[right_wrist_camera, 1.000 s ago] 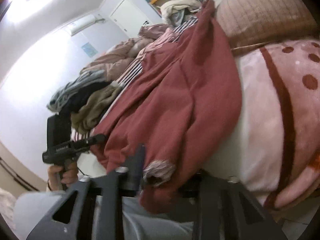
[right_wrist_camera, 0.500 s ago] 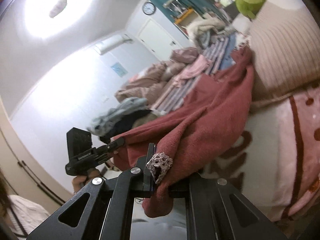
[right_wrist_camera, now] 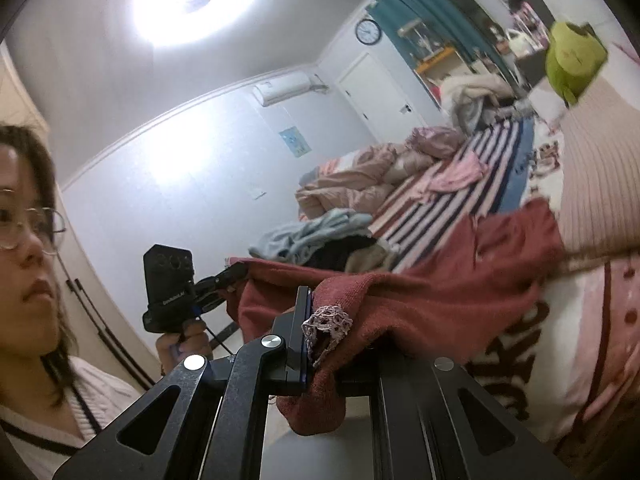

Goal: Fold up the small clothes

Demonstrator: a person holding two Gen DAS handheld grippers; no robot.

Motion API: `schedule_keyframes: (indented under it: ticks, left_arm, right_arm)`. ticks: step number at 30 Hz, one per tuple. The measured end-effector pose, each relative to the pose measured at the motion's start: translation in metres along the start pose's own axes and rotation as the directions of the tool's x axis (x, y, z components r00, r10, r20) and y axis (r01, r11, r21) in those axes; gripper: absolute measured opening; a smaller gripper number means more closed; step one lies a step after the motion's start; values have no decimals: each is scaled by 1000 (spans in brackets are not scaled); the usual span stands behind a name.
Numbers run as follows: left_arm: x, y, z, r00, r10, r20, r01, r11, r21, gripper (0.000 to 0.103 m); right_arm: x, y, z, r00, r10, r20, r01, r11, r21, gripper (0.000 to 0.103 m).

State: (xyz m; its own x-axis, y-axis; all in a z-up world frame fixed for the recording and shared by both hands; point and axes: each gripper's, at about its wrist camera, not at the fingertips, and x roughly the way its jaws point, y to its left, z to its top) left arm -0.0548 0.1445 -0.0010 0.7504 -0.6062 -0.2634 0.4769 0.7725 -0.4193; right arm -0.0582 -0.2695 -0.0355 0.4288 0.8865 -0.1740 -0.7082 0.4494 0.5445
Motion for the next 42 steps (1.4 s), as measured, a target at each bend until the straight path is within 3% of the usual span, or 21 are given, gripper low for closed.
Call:
schedule_keyframes:
  ticks: [3,7,11,13,16,17,20,21,22,23,26,27,29,31,33,34,35,37,39,40,42]
  left_arm:
    - [21,10,13,999,51,8,-51,999,20,8]
    - [91,48,36,995,87,-54,-87,996,1,8]
    - [182,101,62,976,146,-164,-151,988,-16,8]
    - [235,130,73,954,197,-226,-203,979,-4,8]
    - [307,172,72,896,288,-338,-291,956,42,8]
    - [324,184,69,882,291,-371,-300,953,37,8]
    - [361,222,55,846,285,-451,-320,948,0,12]
    - [368,230,50,833,265,-486,-314,949,-20,16]
    - [373,237,45,818,231,-527,-298,954,-45,32]
    - [371,237,43,816,211,-538,-283,957,-55,44]
    - [341,224,43,841,212,-498,-245,970,0,51]
    - [328,220,42,850,205,-486,-232,973,4,51]
    - [302,211,40,861,180,-476,-201,979,6,51]
    - [285,199,30,859,142,-491,-151,988,23,50]
    - [282,187,19,846,92,-525,-92,995,27,34]
    - [285,182,10,829,81,-553,-72,997,38,19]
    - [292,181,4,812,95,-576,-75,995,59,12]
    - [309,179,-7,787,154,-597,-111,988,109,9]
    - [327,185,0,797,159,-583,-133,987,87,7]
    - [338,190,11,814,189,-549,-170,982,86,7]
    - [359,206,39,830,323,-454,-309,945,106,7]
  right_arm:
    - [9,-12,18,999,-43,3,43,999,-11,3]
    - [43,-57,54,989,-142,-42,143,990,17,3]
    - [96,-131,92,951,-266,-157,278,959,57,3]
    - [130,-178,108,902,-359,-239,385,920,71,3]
    - [167,-241,115,834,-429,-348,484,870,88,3]
    - [178,-260,116,820,-431,-376,497,863,93,4]
    - [194,-293,115,807,-426,-409,506,856,106,5]
    - [198,-302,114,803,-417,-427,506,854,118,12]
    - [199,-307,113,803,-402,-441,502,855,134,15]
    - [197,-307,112,808,-385,-445,486,864,134,20]
    - [182,-280,113,822,-372,-432,448,890,86,59]
    - [176,-266,112,826,-377,-420,441,895,63,66]
    - [169,-244,107,823,-393,-411,438,899,18,65]
    - [166,-224,100,816,-406,-410,431,902,-35,54]
    - [167,-215,89,807,-402,-432,425,904,-45,25]
    - [173,-217,81,791,-399,-464,432,901,-40,18]
    - [176,-219,75,767,-409,-494,446,894,-47,8]
    - [195,-237,64,705,-452,-546,496,865,-76,7]
    - [209,-253,67,690,-466,-554,523,850,-64,6]
    - [214,-260,76,687,-491,-536,540,838,-75,6]
    - [220,-278,101,674,-584,-453,608,786,-108,6]
